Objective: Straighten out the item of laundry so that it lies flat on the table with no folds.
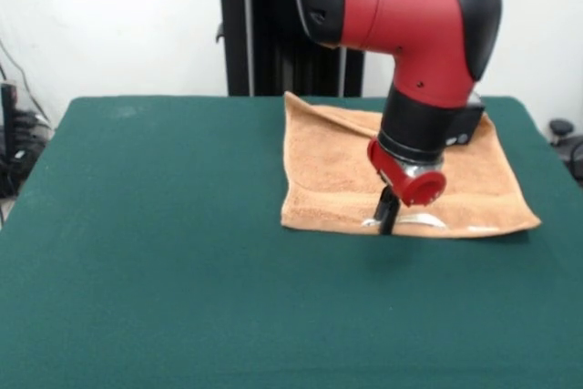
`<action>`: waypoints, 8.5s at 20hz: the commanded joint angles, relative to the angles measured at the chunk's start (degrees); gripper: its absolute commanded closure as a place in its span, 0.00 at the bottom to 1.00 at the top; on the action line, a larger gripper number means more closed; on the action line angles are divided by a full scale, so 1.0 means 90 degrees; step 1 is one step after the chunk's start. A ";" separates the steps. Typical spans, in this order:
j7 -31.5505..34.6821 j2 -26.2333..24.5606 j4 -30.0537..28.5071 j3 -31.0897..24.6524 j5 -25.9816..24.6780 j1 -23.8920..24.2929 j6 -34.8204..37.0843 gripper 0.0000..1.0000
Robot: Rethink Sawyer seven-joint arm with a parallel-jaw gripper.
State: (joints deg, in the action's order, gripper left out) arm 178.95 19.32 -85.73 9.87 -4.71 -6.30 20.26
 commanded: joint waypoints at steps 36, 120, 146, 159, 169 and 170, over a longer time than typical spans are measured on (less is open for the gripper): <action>-0.0997 0.1091 -0.0682 -0.1156 -0.0431 0.0349 0.1181 0.00; -0.0913 0.0534 -0.1756 -0.2086 -0.3547 0.0819 -0.1486 0.00; -0.1140 0.0419 -0.2165 -0.2865 -0.3507 0.1392 -0.0892 0.00; -0.1076 0.1153 -0.2835 -0.3029 -0.3309 0.1516 -0.0416 0.00; -0.0724 0.1580 -0.3320 -0.2977 -0.3309 0.1479 -0.0534 0.00; -0.0675 0.1484 -0.3269 -0.2940 -0.3333 0.1443 -0.0606 0.00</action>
State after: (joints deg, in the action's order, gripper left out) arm 178.93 33.62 -109.95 -11.14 -34.23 7.88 10.42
